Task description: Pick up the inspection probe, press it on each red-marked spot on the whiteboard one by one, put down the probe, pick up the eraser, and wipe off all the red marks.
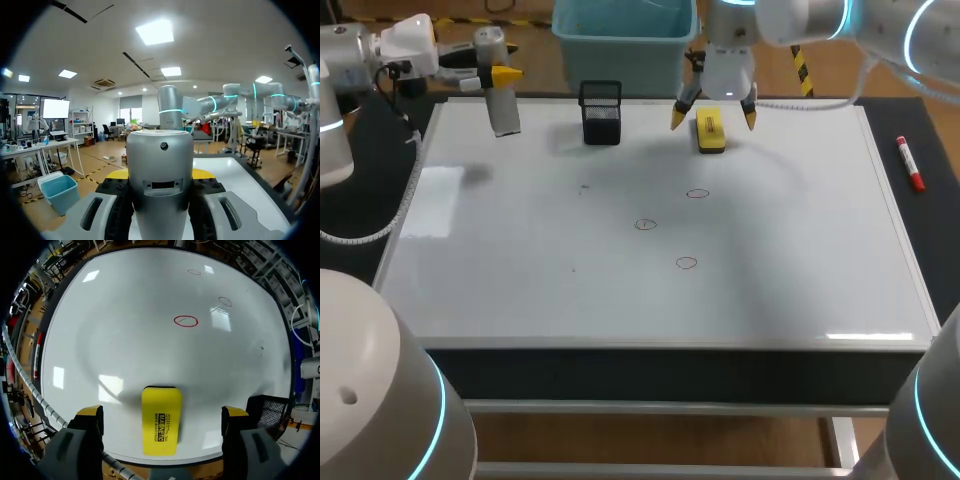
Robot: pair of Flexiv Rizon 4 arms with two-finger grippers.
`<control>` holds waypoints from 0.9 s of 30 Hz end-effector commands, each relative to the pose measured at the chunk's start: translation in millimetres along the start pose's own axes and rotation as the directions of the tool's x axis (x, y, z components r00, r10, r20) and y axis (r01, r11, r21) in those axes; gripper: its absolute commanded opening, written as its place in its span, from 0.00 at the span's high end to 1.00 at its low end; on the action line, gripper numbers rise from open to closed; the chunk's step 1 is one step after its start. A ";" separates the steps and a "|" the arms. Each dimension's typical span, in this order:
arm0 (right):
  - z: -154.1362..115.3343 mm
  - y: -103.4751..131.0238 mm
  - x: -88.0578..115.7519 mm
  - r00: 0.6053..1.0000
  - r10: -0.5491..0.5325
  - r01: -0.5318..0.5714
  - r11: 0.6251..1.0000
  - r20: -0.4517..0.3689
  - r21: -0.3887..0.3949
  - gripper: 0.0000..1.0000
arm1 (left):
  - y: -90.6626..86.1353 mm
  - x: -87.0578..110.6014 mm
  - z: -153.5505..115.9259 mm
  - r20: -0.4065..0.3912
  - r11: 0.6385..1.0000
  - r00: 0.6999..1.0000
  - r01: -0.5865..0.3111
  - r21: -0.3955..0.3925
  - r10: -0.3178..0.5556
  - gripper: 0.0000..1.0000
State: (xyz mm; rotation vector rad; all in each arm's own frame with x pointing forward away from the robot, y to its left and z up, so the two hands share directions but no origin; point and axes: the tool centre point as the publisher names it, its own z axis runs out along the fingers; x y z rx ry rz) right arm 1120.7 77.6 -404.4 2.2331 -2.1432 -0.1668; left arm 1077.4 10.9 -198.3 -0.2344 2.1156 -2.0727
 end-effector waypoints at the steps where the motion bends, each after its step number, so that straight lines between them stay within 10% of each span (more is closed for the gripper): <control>1: 3.2 -8.9 1.2 1.000 -0.010 0.010 1.000 -0.014 -0.012 0.00 | -0.8 1.2 -0.1 0.003 1.000 1.000 -0.002 0.001 0.002 1.00; 18: 12.8 -20.8 -0.1 0.999 -0.038 0.037 0.999 -0.029 -0.026 0.02 | -0.8 1.2 -0.1 0.003 1.000 1.000 -0.002 0.001 0.002 1.00; 20: 13.4 -21.1 -0.1 0.999 -0.036 0.036 0.999 -0.029 -0.026 0.13 | -0.8 1.2 -0.1 0.003 1.000 1.000 -0.002 0.001 0.002 1.00; 24: 14.8 -18.6 -0.2 0.999 -0.032 0.031 0.999 -0.030 -0.030 0.94 | -0.8 1.2 -0.1 0.003 1.000 1.000 -0.002 0.001 0.002 1.00; 27: 16.7 -16.7 2.5 0.999 -0.024 0.023 0.999 -0.024 -0.034 1.00 | -0.8 1.2 -0.1 0.003 1.000 1.000 -0.002 0.001 0.002 1.00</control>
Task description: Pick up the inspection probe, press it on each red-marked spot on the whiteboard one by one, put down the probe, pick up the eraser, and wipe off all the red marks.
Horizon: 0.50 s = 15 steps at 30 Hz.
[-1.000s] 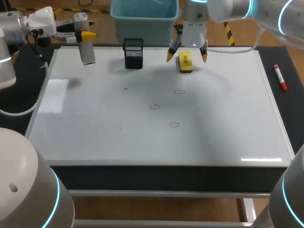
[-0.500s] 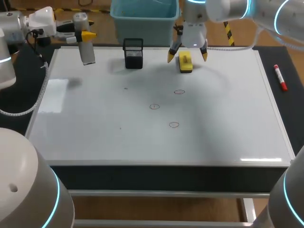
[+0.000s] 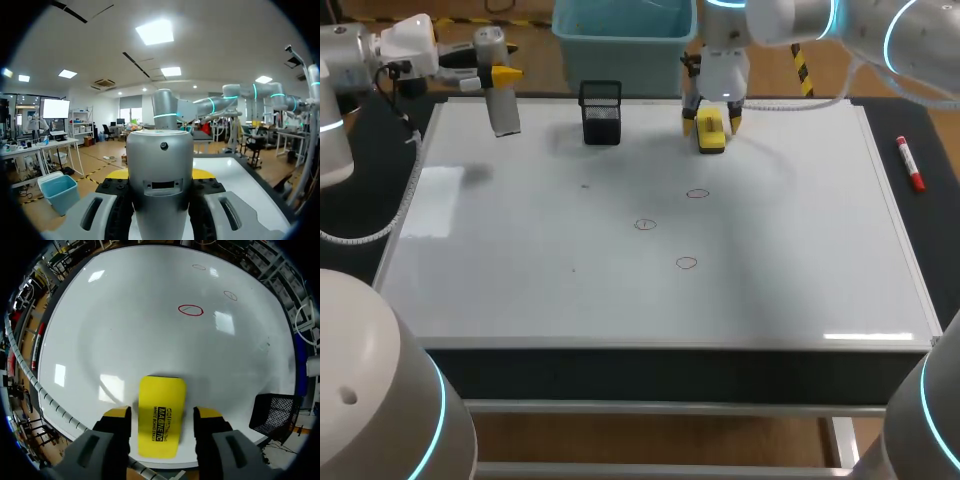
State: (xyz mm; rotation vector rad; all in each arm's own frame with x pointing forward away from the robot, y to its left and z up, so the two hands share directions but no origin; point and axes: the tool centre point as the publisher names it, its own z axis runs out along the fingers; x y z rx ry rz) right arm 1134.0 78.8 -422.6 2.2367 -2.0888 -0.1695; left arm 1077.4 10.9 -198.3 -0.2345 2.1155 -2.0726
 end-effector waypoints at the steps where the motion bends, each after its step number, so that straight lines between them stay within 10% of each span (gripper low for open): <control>1: 0.8 -1.4 3.2 1.000 0.004 -0.004 1.000 -0.002 -0.007 1.00 | -0.8 1.2 -0.1 0.003 1.000 1.000 -0.002 0.001 0.002 1.00; 15: -24.1 12.4 9.4 0.992 0.105 -0.108 0.992 0.063 0.057 1.00 | -0.8 1.2 -0.1 0.003 1.000 1.000 -0.002 0.001 0.002 1.00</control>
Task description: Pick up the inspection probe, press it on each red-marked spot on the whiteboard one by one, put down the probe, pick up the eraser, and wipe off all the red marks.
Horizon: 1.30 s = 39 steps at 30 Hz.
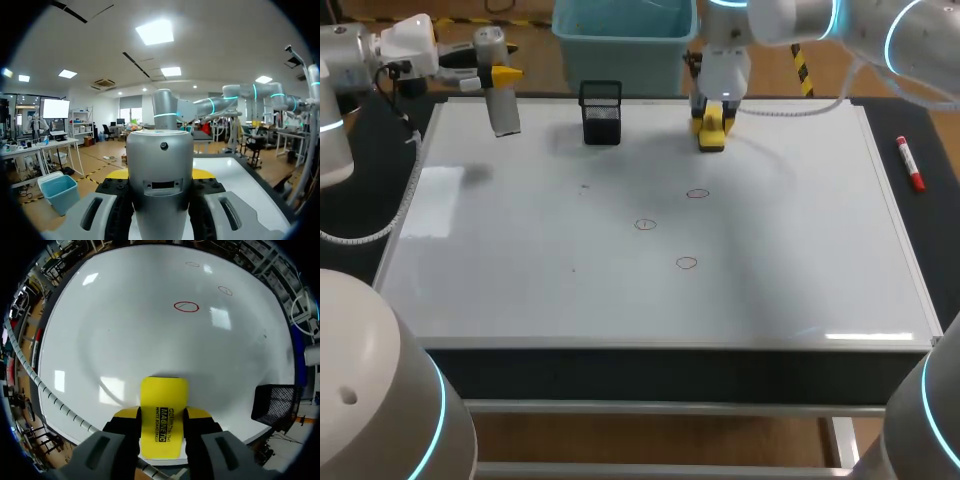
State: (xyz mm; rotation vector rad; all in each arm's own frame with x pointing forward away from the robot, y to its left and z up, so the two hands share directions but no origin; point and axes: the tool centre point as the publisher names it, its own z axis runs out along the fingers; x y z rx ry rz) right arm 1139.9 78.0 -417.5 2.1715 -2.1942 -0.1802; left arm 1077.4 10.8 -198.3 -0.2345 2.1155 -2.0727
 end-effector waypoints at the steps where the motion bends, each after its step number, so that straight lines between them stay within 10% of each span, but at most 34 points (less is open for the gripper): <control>1: -22.8 18.1 10.8 0.998 0.064 -0.065 0.997 0.026 0.041 1.00 | -0.8 1.1 -0.1 0.003 1.000 1.000 -0.002 0.001 0.002 1.00; 26: -60.6 93.7 114.6 0.888 0.451 -0.459 0.883 0.092 0.102 1.00 | -0.8 1.1 -0.1 0.003 1.000 1.000 -0.002 0.001 0.002 1.00; 39: -67.5 123.8 167.1 0.765 0.641 -0.644 0.761 0.064 0.077 1.00 | -0.8 1.1 -0.1 0.003 1.000 1.000 -0.002 0.001 0.002 1.00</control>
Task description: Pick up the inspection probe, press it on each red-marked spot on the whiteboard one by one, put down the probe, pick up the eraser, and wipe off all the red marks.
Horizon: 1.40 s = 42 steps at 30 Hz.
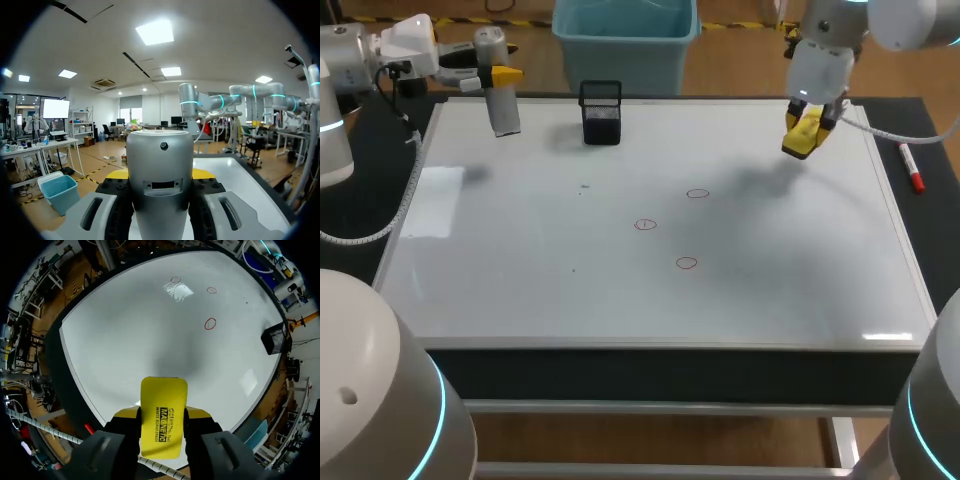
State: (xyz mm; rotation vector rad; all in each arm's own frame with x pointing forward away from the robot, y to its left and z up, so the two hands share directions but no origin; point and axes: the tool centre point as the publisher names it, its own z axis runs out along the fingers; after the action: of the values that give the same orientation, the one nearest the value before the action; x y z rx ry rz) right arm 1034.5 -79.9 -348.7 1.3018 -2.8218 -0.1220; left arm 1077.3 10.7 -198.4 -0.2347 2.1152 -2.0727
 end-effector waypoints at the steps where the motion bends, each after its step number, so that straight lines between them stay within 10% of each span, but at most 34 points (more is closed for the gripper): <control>1: -4.7 1.5 19.8 1.000 0.020 -0.021 0.999 0.015 0.042 1.00 | -0.8 1.1 -0.2 0.003 1.000 1.000 -0.002 0.001 0.002 1.00; 42: -0.2 0.0 44.9 0.992 0.117 -0.118 0.992 0.039 0.033 1.00 | -0.8 1.1 -0.2 0.003 1.000 1.000 -0.002 0.001 0.002 1.00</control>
State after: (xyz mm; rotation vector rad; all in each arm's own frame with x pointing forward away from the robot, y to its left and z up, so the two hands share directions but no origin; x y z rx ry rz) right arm 1006.1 -113.2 -350.1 1.1447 -2.9368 -0.0998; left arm 1077.3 10.8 -198.4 -0.2348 2.1152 -2.0725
